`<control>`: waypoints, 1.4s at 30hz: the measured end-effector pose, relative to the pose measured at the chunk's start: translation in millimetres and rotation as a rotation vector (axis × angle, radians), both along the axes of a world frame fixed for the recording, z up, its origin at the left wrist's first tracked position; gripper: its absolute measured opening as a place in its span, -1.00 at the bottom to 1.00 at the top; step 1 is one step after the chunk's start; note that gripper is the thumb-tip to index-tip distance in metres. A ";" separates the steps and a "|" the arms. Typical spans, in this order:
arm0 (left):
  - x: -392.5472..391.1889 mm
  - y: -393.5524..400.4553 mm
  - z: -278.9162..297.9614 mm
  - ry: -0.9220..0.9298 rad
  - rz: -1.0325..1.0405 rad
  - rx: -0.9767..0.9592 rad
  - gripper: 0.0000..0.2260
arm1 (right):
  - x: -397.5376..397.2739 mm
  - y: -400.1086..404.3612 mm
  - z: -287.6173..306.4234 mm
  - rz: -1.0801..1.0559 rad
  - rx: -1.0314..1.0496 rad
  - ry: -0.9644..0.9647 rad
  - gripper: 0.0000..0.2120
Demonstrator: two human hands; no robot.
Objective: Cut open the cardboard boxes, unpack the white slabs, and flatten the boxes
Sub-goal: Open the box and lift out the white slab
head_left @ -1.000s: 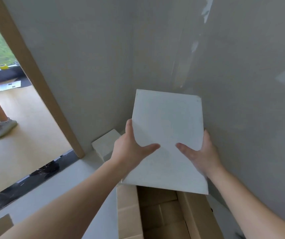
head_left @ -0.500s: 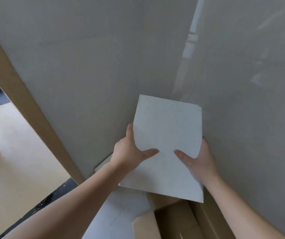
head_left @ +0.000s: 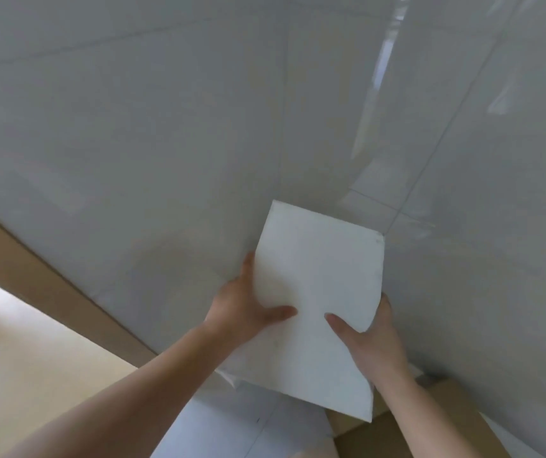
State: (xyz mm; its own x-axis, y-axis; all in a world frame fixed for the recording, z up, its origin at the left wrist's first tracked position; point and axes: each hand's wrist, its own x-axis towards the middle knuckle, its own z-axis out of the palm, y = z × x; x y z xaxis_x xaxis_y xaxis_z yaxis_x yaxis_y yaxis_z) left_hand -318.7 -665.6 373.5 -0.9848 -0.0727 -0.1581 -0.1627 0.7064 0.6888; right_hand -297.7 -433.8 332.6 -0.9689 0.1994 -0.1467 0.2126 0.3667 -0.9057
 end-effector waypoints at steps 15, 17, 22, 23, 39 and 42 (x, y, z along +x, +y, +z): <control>-92.8 -93.9 -283.9 -0.089 -0.093 -0.110 0.03 | -66.1 -98.3 -290.1 -0.114 -0.043 -0.128 -0.32; -102.5 -108.2 -335.8 -0.079 -0.095 -0.113 0.02 | -76.5 -113.4 -342.6 -0.113 -0.040 -0.121 -0.34; -125.5 -143.5 -451.8 -0.063 -0.060 -0.140 0.07 | -103.5 -145.6 -455.7 -0.062 -0.043 -0.107 -0.37; -128.3 -150.2 -469.5 -0.058 -0.060 -0.141 0.06 | -107.9 -151.0 -473.5 -0.053 -0.042 -0.106 -0.36; -171.2 -185.6 -591.3 -0.102 -0.088 -0.225 -0.18 | -130.3 -183.1 -566.4 -0.074 -0.241 -0.417 -0.24; -126.3 -178.0 -600.5 0.202 0.112 -0.275 -0.47 | -149.6 -171.6 -562.1 0.055 -0.011 -0.341 0.01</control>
